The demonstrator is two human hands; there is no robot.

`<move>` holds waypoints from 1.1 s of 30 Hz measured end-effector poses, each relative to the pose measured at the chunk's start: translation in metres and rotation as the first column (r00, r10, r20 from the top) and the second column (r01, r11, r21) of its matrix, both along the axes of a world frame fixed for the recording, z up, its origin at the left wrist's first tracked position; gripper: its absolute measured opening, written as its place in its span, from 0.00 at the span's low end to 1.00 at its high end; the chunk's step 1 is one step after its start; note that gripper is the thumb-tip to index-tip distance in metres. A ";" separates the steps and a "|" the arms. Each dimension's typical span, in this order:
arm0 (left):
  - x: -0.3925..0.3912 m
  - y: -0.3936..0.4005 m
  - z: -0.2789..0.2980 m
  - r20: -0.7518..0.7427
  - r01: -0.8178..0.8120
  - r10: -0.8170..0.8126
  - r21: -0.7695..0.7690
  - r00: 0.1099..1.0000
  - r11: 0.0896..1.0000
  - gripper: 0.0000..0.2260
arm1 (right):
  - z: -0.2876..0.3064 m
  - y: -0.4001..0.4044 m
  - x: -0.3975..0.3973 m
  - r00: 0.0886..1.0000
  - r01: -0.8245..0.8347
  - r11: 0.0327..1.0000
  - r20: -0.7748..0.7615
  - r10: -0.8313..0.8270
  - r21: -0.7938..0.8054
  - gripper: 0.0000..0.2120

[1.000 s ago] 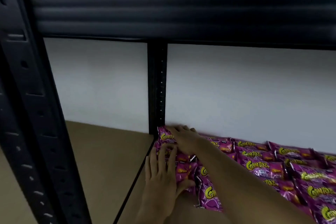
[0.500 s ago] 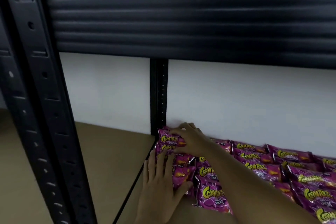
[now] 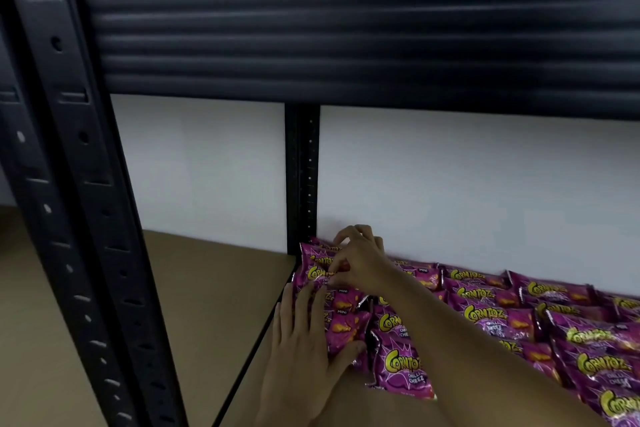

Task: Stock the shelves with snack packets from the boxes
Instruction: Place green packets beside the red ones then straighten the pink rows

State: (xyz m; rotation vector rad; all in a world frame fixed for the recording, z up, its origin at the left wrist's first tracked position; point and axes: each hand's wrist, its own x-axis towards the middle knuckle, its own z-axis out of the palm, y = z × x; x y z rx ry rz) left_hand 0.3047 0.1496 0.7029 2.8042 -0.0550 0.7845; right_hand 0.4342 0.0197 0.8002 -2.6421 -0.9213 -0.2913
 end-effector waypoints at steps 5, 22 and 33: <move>0.001 0.000 0.000 -0.015 0.015 -0.016 -0.030 1.000 0.999 0.42 | 0.000 0.002 -0.004 0.997 -0.047 0.999 0.067 0.046 0.019 0.10; 0.000 -0.002 0.006 0.029 0.044 -0.046 0.066 0.999 0.997 0.46 | -0.002 0.002 -0.008 0.995 -0.080 0.992 0.069 0.073 0.097 0.19; 0.024 0.009 -0.001 0.020 0.139 -0.142 0.105 0.990 0.985 0.44 | -0.029 -0.003 0.010 1.000 0.011 0.929 -0.002 -0.012 -0.371 0.29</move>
